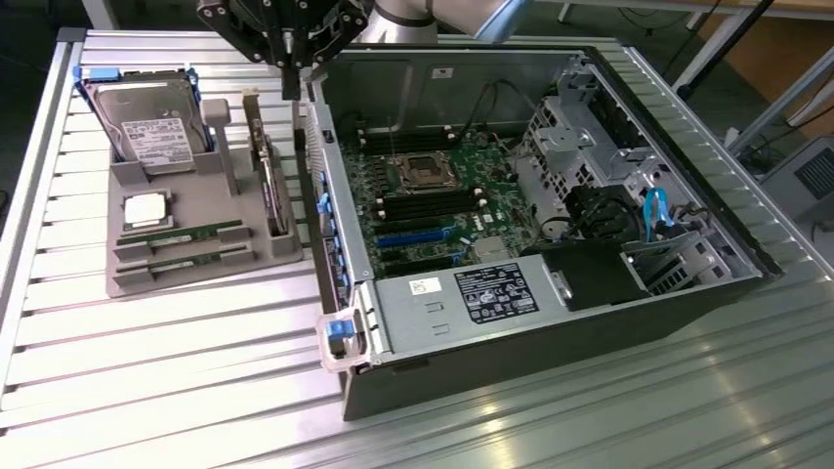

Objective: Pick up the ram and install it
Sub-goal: 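Reach for the ram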

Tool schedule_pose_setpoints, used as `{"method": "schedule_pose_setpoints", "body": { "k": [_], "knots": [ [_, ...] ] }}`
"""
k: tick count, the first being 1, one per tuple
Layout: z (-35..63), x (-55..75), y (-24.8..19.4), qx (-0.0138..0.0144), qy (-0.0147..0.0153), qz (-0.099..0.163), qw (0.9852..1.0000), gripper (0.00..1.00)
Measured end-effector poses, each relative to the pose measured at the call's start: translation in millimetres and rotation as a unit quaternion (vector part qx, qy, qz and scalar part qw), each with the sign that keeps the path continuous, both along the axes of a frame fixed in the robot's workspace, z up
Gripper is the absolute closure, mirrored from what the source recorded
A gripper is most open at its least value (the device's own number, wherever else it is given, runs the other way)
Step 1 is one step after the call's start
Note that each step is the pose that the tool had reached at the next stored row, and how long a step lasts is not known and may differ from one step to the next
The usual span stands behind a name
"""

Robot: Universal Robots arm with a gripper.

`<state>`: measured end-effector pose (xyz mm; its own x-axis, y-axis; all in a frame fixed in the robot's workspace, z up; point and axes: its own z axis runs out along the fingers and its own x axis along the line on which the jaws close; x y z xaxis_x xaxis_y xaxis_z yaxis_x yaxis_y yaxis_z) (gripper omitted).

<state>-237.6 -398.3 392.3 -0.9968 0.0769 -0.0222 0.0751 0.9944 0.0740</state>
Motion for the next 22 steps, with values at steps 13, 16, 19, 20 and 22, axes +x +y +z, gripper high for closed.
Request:
{"method": "schedule_pose_setpoints", "body": {
  "k": [13,16,19,20,22],
  "knots": [
    [0.0,-48.7,0.0,0.0,0.0,0.0,1.0,0.9],
    [0.0,-60.2,0.0,0.0,0.0,0.0,1.0,0.9],
    [0.0,-71.7,0.0,0.0,0.0,0.0,1.0,0.9],
    [0.0,-78.3,0.0,0.0,0.0,0.0,1.0,0.9],
    [0.0,-84.5,0.0,0.0,0.0,0.0,1.0,0.9]
  ]
}}
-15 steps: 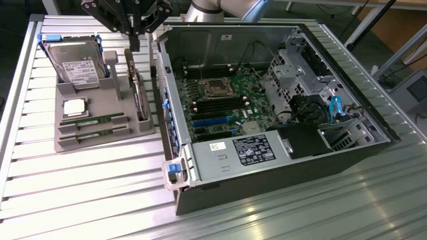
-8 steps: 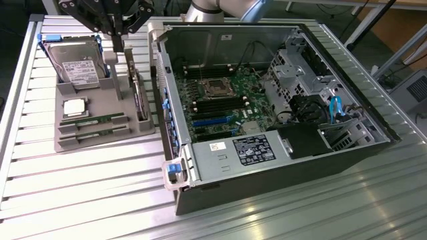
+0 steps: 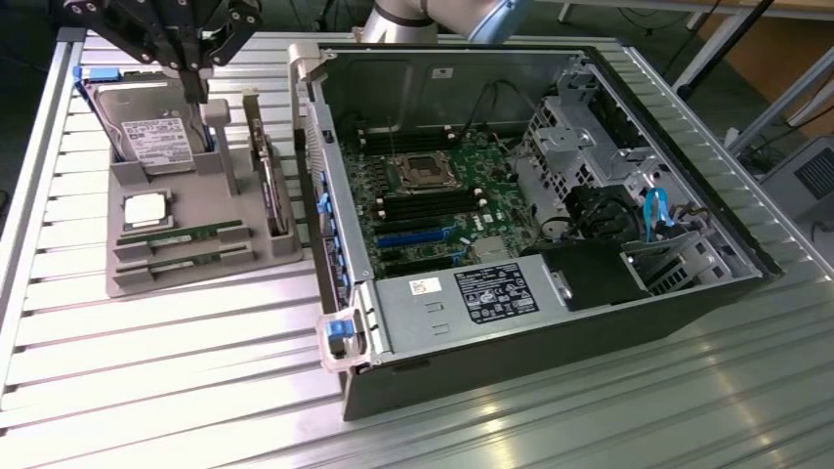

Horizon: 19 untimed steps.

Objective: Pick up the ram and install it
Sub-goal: 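Reach for the ram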

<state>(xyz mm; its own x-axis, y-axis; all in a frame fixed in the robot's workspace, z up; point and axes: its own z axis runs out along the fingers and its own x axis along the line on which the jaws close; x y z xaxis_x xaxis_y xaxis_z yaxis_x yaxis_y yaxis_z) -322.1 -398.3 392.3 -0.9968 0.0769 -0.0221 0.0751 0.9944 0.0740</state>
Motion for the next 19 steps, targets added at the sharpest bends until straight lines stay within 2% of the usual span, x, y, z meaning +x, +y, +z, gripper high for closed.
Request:
{"method": "schedule_pose_setpoints", "body": {
  "k": [4,10,11,12,13,14,15,16,18,19],
  "knots": [
    [0.0,-13.5,0.0,0.0,0.0,0.0,1.0,0.9],
    [-0.1,-25.5,-0.1,0.0,-0.0001,0.0,1.0,0.9],
    [0.0,-25.6,-3.6,-0.0002,0.0,0.0,1.0,0.9],
    [0.0,-25.6,-9.2,-0.0006,0.0,0.0,1.0,0.9],
    [-0.1,-25.5,-13.5,-0.0027,-0.0001,0.0,1.0,0.9],
    [0.0,-25.6,-13.8,-0.0383,0.0001,0.0,0.9993,0.9],
    [-0.1,-25.6,-14.1,-0.0486,0.0,0.0,0.9988,0.9],
    [0.0,-25.6,-17.8,-0.0436,0.0,0.0,0.999,0.9],
    [-0.1,-25.5,-29.7,-0.036,-0.0001,0.0,0.9994,0.9],
    [0.0,-25.6,-32.7,-0.0359,0.0,0.0,0.9994,0.9]
  ]
}}
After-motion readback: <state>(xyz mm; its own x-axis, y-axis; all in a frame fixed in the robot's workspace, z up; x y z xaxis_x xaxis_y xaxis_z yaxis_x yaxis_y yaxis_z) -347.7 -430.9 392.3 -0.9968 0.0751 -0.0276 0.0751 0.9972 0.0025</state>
